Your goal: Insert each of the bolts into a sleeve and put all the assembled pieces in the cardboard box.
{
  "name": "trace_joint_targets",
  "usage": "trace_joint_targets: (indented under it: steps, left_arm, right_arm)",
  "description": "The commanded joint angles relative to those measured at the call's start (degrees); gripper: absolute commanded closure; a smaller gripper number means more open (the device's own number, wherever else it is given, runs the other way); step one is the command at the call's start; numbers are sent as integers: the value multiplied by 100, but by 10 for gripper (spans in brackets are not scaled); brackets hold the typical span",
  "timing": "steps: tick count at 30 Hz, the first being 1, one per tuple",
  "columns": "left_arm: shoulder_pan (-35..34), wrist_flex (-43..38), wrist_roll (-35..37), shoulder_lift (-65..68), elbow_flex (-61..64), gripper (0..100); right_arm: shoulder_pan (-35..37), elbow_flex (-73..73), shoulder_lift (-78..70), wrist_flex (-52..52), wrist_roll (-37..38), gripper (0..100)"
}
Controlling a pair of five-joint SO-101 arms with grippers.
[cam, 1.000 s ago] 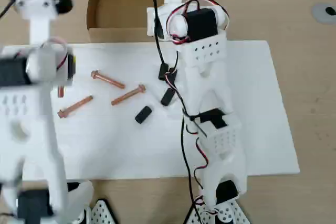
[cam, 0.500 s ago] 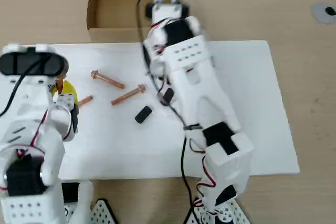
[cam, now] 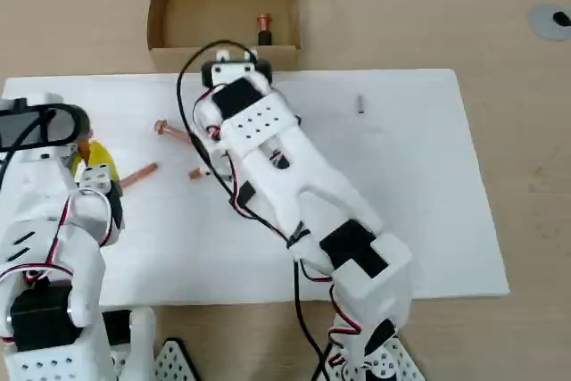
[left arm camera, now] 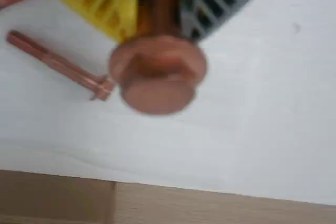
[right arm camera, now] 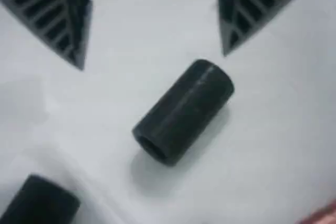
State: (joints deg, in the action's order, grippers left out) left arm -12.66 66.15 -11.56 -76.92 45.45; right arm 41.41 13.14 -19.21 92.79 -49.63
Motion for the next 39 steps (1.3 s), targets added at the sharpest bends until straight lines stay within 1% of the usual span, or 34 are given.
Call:
trace_joint_targets:
  steps: [1,5,15,25,27,31,33,39]
  left_arm:
    - [-167,-53,26,-13,-35,994]
    - [-123,114,18,-13,-79,994]
    - [-149,114,18,-13,-35,994]
    - [-123,114,9,-13,-35,994]
    - [-123,114,9,-13,-35,994]
    - [-123,114,9,-13,-35,994]
    - [-123,114,9,-13,-35,994]
    - [-123,132,9,-13,-35,994]
  right_arm:
    - [110,-391,382,-360,-571,793]
    - [110,-796,382,-774,-1037,793]
    - [101,-1402,382,-2040,-1486,793]
    - [110,-1842,374,-2418,-1644,798]
    - [110,-1912,374,-2514,-1644,834]
    - [110,-1991,374,-2690,-1574,949]
    - [119,-2000,374,-2699,-1574,988]
    - [119,-2000,374,-2681,-1574,986]
